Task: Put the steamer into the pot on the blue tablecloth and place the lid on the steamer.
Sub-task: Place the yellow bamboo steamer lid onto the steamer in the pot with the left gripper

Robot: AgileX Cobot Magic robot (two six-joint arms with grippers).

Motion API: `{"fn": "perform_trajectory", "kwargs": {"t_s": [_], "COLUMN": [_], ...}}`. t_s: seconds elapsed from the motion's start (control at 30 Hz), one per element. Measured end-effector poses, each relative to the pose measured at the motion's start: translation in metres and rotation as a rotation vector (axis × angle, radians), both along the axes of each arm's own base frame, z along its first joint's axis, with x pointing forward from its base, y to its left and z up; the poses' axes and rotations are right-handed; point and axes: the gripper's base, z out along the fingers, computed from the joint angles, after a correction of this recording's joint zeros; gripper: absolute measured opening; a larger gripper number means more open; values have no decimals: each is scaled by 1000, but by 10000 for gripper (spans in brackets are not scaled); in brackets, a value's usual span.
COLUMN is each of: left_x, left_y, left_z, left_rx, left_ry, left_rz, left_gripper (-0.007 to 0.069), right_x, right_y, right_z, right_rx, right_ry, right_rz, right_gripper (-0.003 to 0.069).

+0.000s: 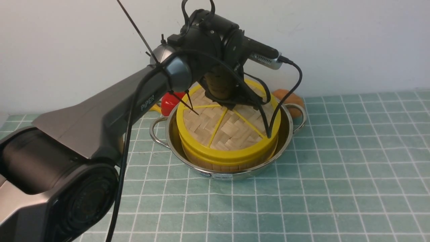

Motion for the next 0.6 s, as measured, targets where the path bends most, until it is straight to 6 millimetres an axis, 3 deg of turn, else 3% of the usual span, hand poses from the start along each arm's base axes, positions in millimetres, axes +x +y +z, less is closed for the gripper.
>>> {"fn": "perform_trajectory", "kwargs": {"t_s": [0.6], "left_x": [3], "left_y": [-1], "left_z": [-11], "left_rx": [15], "left_ry": [15], "left_rz": [3], "left_gripper": [118], "right_x": [0], "right_y": [0], "right_z": [0], "right_rx": [1], "right_ry": [0], "right_rz": [0], "right_gripper": [428]}}
